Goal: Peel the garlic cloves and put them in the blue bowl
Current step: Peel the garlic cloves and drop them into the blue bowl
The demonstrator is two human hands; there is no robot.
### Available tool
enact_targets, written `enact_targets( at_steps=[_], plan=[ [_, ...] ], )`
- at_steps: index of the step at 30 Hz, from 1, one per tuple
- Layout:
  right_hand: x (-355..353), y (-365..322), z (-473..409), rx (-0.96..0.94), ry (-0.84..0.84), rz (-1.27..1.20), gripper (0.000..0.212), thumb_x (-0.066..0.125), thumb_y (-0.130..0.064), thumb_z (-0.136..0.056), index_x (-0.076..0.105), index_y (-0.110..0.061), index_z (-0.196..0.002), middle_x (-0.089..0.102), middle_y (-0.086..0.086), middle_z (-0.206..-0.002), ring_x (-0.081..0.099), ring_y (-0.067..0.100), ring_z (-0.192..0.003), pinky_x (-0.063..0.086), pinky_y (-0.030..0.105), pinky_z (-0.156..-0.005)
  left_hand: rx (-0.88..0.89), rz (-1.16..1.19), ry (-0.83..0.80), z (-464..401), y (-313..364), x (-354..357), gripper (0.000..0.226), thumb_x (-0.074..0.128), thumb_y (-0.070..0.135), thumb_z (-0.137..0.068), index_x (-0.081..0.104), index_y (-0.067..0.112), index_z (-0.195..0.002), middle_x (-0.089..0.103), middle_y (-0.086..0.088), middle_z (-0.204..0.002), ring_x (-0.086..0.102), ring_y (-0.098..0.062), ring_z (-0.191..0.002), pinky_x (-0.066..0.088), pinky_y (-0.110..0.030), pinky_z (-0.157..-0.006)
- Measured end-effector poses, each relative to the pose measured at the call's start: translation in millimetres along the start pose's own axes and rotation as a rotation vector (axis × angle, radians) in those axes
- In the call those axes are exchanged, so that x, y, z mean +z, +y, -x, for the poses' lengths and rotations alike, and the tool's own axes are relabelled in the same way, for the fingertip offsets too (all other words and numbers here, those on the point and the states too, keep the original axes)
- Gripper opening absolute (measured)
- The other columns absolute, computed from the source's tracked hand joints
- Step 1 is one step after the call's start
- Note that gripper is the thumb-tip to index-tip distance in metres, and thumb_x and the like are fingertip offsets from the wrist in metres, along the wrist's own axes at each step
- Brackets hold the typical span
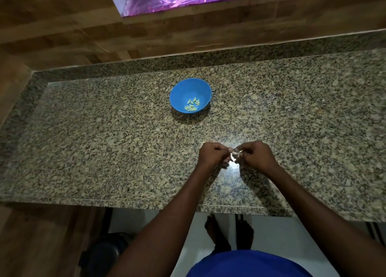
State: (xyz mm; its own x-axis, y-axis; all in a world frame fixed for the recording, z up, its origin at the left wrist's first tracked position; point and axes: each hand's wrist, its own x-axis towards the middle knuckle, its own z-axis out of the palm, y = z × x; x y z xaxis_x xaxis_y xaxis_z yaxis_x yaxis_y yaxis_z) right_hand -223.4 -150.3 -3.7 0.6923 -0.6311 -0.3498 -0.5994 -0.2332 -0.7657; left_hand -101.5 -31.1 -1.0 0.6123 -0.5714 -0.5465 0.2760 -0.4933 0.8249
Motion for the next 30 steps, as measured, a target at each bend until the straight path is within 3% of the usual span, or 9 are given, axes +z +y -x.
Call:
enact_targets(
  at_steps=[3,6,9,12,15,18,22,26,30],
  plan=[
    [0,1,2,0.088,-0.023,-0.214,0.018,0.062,-0.005,-0.090,0.078,-0.010,-0.095,0.075,0.007,-0.067,0.074,0.025,-0.060,0.064,0.042,-0.068,-0.026,0.047,0.017,-4,-5,4,0.015,0.079,0.009,-0.086,0.073,-0.005,-0.084,0.069,-0.023,-0.069,0.062,-0.024,-0.055,0.061,-0.037,-0.058],
    [0,-3,5,0.159,-0.042,-0.465,0.016,0.069,-0.009,-0.093,0.073,0.005,-0.087,0.071,0.028,-0.074,0.071,0.046,-0.065,0.059,0.062,-0.063,-0.050,0.113,0.029,-4,-7,9,0.007,0.077,0.007,-0.086,0.074,0.001,-0.086,0.070,-0.019,-0.070,0.064,-0.024,-0.058,0.062,-0.038,-0.061],
    [1,-5,7,0.210,-0.034,-0.591,0.012,0.073,0.000,-0.088,0.068,0.011,-0.087,0.067,0.038,-0.080,0.067,0.045,-0.069,0.057,0.068,-0.069,-0.082,0.211,0.008,0,-7,16,0.003,0.074,0.002,-0.088,0.073,0.004,-0.088,0.072,-0.018,-0.077,0.067,-0.017,-0.058,0.062,-0.033,-0.060],
    [3,-1,3,0.254,0.009,-0.620,0.009,0.071,0.005,-0.086,0.065,0.012,-0.087,0.065,0.034,-0.074,0.063,0.035,-0.064,0.056,0.068,-0.071,-0.109,0.255,-0.011,3,-6,16,0.006,0.073,-0.003,-0.087,0.072,0.002,-0.090,0.072,-0.020,-0.078,0.069,-0.020,-0.060,0.062,-0.033,-0.061],
    [4,5,-2,0.259,0.054,-0.515,0.005,0.069,0.007,-0.081,0.066,0.005,-0.078,0.069,0.025,-0.066,0.066,0.033,-0.056,0.059,0.063,-0.065,-0.063,0.106,0.038,2,-11,13,0.009,0.069,-0.006,-0.085,0.072,0.001,-0.081,0.073,-0.024,-0.077,0.068,-0.026,-0.064,0.061,-0.034,-0.060],
    [3,12,-9,0.154,0.158,-0.211,0.012,0.074,-0.007,-0.080,0.071,-0.014,-0.072,0.072,0.005,-0.062,0.071,0.021,-0.059,0.062,0.039,-0.069,0.173,-0.334,0.224,0,-18,8,0.011,0.067,0.014,-0.089,0.076,0.009,-0.084,0.074,-0.008,-0.070,0.068,-0.019,-0.060,0.054,-0.026,-0.058],
    [4,15,-10,-0.043,0.196,0.098,0.004,0.077,-0.015,-0.081,0.077,-0.018,-0.078,0.074,0.001,-0.072,0.067,0.016,-0.068,0.050,0.026,-0.066,0.377,-0.766,0.316,8,-25,10,0.019,0.058,0.026,-0.098,0.073,0.015,-0.103,0.070,-0.004,-0.094,0.064,-0.021,-0.082,0.051,-0.033,-0.068],
    [9,15,-11,-0.191,0.184,0.282,0.010,0.067,-0.011,-0.084,0.066,-0.013,-0.074,0.067,0.003,-0.068,0.060,0.019,-0.064,0.044,0.030,-0.057,0.469,-0.935,0.265,15,-41,14,0.025,0.052,0.018,-0.101,0.066,0.014,-0.121,0.059,-0.005,-0.113,0.057,-0.021,-0.100,0.053,-0.040,-0.076],
    [8,8,-15,-0.306,0.119,0.490,0.023,0.064,-0.016,-0.088,0.053,-0.011,-0.068,0.054,0.004,-0.063,0.054,0.026,-0.058,0.041,0.035,-0.052,0.517,-0.902,0.261,17,-48,10,0.027,0.056,0.010,-0.096,0.065,0.012,-0.122,0.059,-0.007,-0.112,0.057,-0.024,-0.098,0.054,-0.042,-0.071]
  ],
)
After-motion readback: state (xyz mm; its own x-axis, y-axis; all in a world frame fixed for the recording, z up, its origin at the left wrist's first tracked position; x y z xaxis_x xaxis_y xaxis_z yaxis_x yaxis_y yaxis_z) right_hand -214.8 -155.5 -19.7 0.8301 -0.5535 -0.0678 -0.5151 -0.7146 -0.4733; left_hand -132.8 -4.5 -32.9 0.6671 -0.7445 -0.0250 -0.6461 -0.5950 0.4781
